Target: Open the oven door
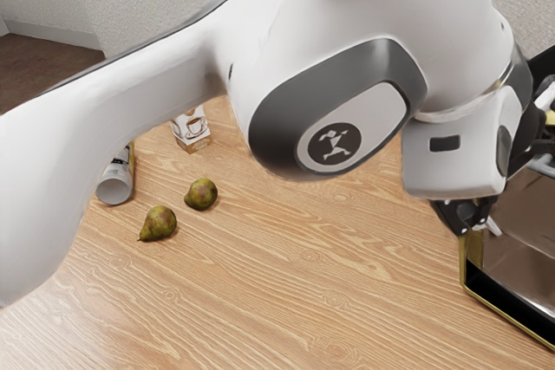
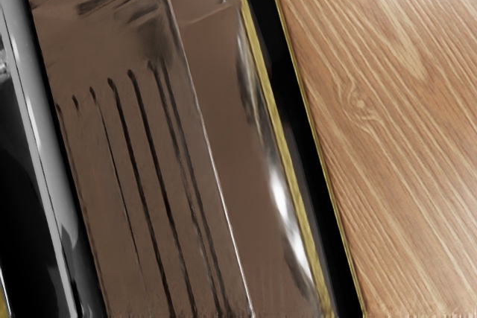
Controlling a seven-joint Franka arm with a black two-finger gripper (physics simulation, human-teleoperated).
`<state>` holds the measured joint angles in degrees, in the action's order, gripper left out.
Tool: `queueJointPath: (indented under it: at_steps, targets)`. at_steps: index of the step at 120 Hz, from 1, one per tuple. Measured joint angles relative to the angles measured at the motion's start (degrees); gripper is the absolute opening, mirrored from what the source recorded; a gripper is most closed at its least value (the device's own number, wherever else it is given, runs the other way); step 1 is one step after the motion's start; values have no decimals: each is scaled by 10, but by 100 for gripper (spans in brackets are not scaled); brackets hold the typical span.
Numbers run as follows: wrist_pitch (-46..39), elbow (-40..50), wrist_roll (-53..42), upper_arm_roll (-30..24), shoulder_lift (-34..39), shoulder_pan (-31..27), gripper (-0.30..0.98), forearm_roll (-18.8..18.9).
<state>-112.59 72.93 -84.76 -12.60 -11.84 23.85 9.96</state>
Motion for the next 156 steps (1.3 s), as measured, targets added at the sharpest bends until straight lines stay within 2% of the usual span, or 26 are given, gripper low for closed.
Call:
queueJointPath:
  at_steps: [35,59,68,73,83,88,98,105,111,116,118,122,125,127,131,134,137,141,143,148,152,156]
  targets:
    - [21,-25,-25,-3,-29,-6,67,-4]
    - [33,-22,-34,-3,-30,-8,82,-11]
    - [33,-23,-36,-3,-31,-9,82,-11]
    - [33,-25,-38,-3,-36,-10,88,-11]
    - [29,-27,-41,-3,-48,-9,88,-11]
    - [27,-27,-42,-3,-52,-9,86,-11]
    - [26,-26,-44,-2,-54,-8,72,-12]
    - [38,-12,-42,-1,-43,-5,71,-16]
    - [57,74,-33,2,21,6,77,-19]
    - [78,162,-20,-5,99,8,60,-18]
    - [90,189,-12,-37,130,-23,50,-17]
    - [123,214,7,-29,193,-5,52,-10]
    - [159,185,25,-49,226,48,54,1]
    - [191,133,36,-77,229,95,55,17]
    - [259,-4,53,-115,221,172,57,77]
    - [296,-74,59,-98,222,195,58,137]
    - [321,-122,66,-59,221,185,59,185]
    - [345,-165,88,47,213,137,61,208]
    - [354,-175,101,108,207,105,61,201]
    - [364,-192,134,256,150,3,62,148]
    - [367,-198,158,321,103,-98,63,106]
    - [372,-200,181,357,71,-191,64,62]
